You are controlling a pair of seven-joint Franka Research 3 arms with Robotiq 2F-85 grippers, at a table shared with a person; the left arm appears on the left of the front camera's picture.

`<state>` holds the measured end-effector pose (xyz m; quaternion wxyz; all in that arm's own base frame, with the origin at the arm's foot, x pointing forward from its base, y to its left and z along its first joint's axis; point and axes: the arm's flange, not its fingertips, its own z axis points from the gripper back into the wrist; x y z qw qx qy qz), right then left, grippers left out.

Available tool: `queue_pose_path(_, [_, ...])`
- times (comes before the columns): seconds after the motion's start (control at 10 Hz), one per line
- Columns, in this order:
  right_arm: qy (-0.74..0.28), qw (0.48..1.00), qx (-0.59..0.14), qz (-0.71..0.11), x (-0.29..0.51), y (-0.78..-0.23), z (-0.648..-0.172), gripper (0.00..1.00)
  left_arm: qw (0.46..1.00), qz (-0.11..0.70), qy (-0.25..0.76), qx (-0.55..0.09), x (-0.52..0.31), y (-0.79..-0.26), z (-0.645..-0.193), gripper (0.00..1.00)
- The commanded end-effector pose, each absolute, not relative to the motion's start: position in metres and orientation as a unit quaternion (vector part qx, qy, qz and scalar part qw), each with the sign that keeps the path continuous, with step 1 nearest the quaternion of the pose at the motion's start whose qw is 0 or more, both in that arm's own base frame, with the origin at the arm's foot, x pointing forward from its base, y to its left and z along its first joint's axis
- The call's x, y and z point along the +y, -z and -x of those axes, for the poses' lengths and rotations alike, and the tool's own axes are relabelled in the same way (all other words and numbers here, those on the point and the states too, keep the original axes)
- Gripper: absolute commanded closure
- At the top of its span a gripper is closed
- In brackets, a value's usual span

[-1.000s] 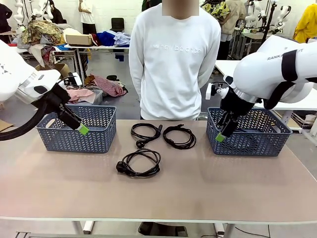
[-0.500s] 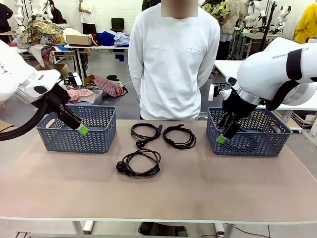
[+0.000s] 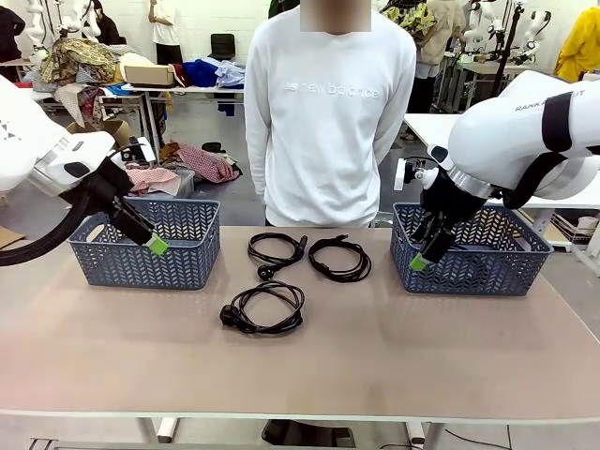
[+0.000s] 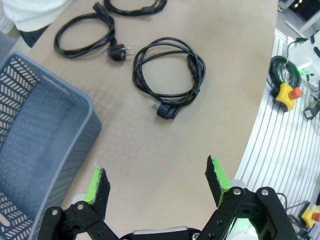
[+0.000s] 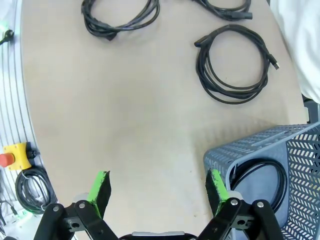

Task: Organize the cables according to human instructions.
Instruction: Pick up a bundle of cables and place it in the basket indicated by the human.

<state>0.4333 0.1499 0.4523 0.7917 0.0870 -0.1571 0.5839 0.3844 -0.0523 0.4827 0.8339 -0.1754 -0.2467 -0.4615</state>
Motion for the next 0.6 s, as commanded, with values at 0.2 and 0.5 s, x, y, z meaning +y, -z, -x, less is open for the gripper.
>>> queue_pose_path(0.2, [-0.580, 0.796, -0.155, -0.081, 0.1514, -0.4544, -0.4339, 0.00, 0.826, 0.186, 0.467, -0.255, -0.0509, -0.4804, -0.3849, 0.00])
queue_pose_path(0.5, [-0.580, 0.796, -0.155, -0.081, 0.1514, -0.4544, -0.4339, 0.00, 0.826, 0.186, 0.467, -0.255, -0.0509, -0.4804, -0.3849, 0.00])
